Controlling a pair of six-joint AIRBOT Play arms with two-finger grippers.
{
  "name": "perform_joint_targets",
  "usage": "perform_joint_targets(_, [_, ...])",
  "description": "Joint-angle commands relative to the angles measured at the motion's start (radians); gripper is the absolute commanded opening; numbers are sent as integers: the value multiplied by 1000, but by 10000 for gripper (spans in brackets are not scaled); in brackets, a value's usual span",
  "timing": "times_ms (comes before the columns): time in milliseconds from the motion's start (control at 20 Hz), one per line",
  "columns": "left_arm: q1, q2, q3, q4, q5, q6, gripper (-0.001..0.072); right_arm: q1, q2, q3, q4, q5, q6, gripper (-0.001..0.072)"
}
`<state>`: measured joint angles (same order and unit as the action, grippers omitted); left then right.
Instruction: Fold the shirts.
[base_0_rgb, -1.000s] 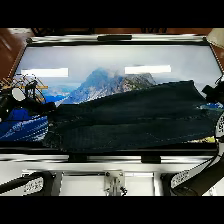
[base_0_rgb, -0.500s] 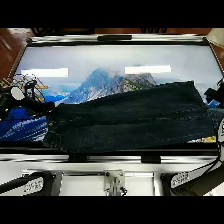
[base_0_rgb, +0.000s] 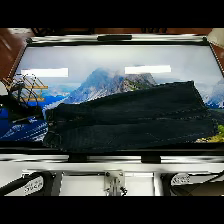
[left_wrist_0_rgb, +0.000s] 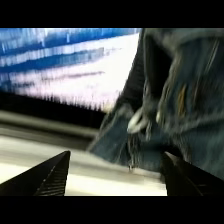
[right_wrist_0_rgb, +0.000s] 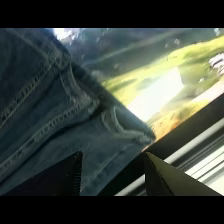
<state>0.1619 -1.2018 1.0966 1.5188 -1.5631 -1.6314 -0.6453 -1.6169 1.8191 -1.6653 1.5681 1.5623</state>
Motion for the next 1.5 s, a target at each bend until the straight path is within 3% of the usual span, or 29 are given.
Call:
perform_joint_targets(0, [29, 142, -201, -32, -87, 32, 652, -120, 41, -17, 211, 61, -64, 512])
perform_joint_targets(200, [122, 233, -389, -82, -45, 95, 652, -174, 42, -17, 352, 22, -69, 512])
perform_joint_targets(400, [169, 222, -474, -227, 151, 102, 652, -167, 42, -17, 366, 2, -92, 512])
perform_joint_targets(500, [167, 204, -513, -224, 229, 101, 652, -171, 42, -19, 366, 1, -114, 514])
perform_joint_targets(550, [168, 191, -529, -225, 247, 100, 653, -175, 42, -24, 365, 1, -128, 527])
perform_joint_targets(600, [168, 179, -543, -226, 266, 90, 653, -183, 42, -38, 366, -6, -133, 678])
perform_joint_targets(650, [168, 170, -555, -229, 294, 90, 651, -194, 42, -59, 365, -9, -135, 678])
perform_joint_targets(700, [168, 167, -560, -229, 324, 73, 543, -207, 42, -93, 365, -9, -137, 678])
perform_joint_targets(750, [168, 167, -560, -229, 354, 50, 309, -217, 42, -133, 364, -6, -151, 678])
perform_joint_targets(850, [168, 170, -560, -230, 381, 21, 57, -227, 42, -227, 351, -13, -182, 678])
perform_joint_targets(1050, [168, 170, -560, -229, 328, 22, 51, -225, 39, -385, 297, -122, -158, 678])
perform_joint_targets(1250, [168, 170, -560, -229, 296, 21, 51, -225, 16, -402, 154, -113, -160, 678])
perform_joint_targets(1450, [168, 170, -560, -230, 288, 3, 51, -225, -5, -402, 137, -109, -150, 676])
